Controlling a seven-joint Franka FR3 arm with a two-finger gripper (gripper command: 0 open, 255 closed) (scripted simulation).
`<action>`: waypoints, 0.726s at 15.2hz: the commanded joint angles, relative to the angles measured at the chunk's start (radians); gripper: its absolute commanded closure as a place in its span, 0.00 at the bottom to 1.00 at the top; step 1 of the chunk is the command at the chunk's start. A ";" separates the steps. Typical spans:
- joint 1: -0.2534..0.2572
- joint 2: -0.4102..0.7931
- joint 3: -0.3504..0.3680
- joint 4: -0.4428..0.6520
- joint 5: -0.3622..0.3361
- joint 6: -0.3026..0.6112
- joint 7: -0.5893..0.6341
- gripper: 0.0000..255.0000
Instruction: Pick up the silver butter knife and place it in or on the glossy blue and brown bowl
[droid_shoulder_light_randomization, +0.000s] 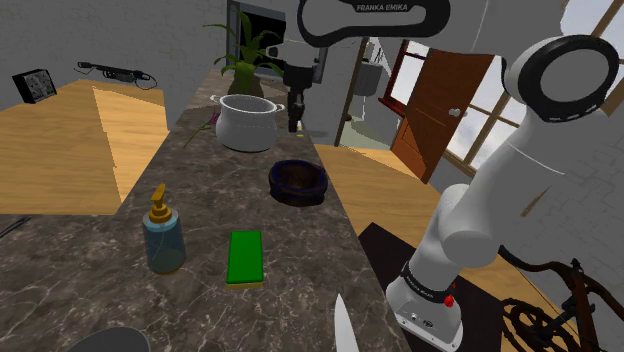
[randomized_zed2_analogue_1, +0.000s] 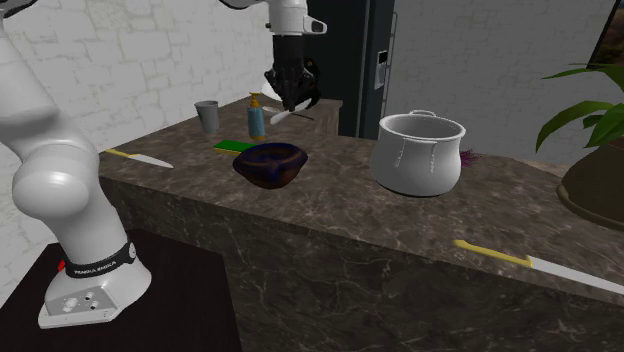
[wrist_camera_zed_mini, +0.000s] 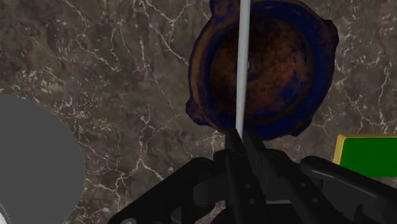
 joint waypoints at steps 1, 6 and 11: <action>0.002 -0.081 0.003 -0.074 -0.001 -0.006 0.005 1.00; 0.006 -0.236 0.012 -0.217 0.001 -0.020 0.017 1.00; 0.006 -0.237 0.011 -0.285 0.000 0.047 0.019 1.00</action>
